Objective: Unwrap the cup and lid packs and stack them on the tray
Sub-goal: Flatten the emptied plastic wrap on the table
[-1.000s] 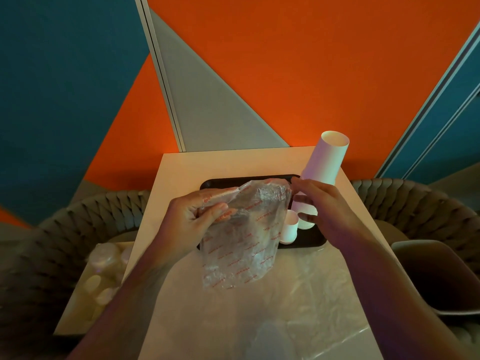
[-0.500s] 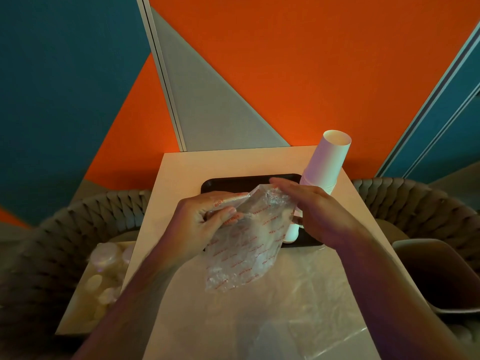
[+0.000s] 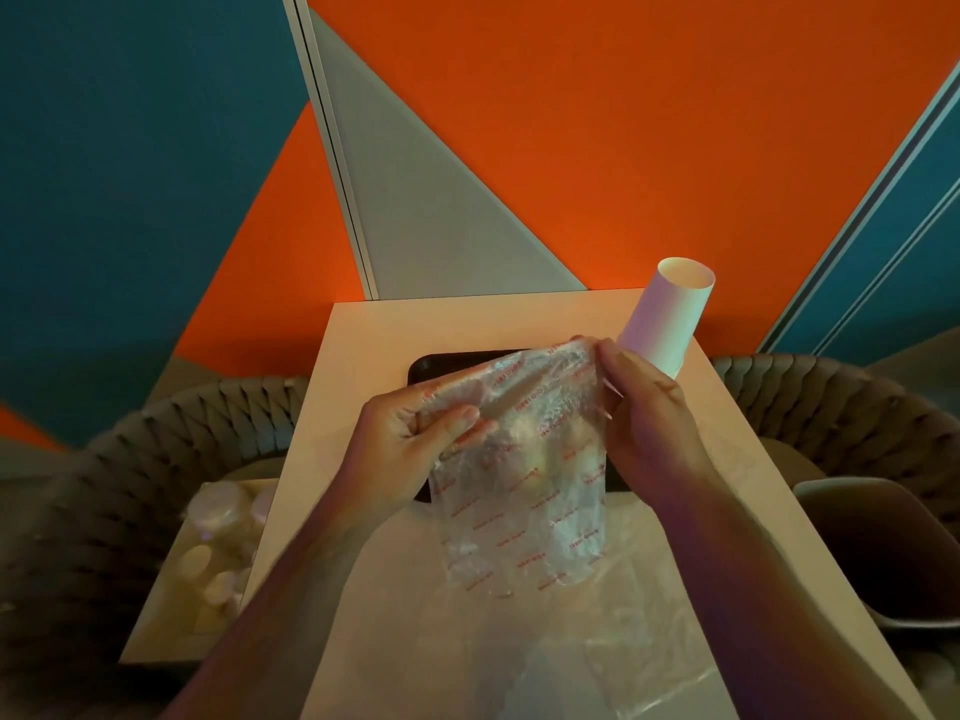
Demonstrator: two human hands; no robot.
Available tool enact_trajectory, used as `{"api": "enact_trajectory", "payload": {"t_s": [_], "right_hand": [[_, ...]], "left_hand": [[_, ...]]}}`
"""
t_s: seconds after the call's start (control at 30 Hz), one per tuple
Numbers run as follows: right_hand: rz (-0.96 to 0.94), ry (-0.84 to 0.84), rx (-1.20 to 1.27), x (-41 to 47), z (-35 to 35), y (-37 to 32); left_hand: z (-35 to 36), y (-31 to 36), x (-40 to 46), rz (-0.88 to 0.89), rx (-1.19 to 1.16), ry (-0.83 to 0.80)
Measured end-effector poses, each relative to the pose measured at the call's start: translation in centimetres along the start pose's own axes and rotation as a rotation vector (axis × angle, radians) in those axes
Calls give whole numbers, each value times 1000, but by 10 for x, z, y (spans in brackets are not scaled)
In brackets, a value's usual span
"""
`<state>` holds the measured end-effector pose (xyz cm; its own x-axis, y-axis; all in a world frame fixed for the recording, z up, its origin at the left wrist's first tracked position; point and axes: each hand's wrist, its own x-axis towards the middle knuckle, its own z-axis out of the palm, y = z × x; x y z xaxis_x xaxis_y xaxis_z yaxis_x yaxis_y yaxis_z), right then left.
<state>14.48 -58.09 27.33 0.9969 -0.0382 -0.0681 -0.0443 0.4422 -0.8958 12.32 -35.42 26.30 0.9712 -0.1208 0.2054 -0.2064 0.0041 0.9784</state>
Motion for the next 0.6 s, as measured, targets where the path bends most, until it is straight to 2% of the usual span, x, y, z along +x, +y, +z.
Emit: {"api": "enact_trajectory", "payload": {"t_s": [0.13,0.3,0.37,0.47,0.6], "right_hand": [[-43,-193,-120,-2,-17,9],[123,-441,-489,-20,-31,19],[160,-408,-524,-26,-35,29],[176,-313,-451,-32,-42,41],[239,-304,-485,-42,-45,49]], "left_hand": [[1,2,4,-13,-85,14],[-6,-5,11,-82,-170,105],[-10,-12,14,-115,-168,133],[-14,-23,18,-150,-165,144],[-13,-35,21,-185,-174,179]]}}
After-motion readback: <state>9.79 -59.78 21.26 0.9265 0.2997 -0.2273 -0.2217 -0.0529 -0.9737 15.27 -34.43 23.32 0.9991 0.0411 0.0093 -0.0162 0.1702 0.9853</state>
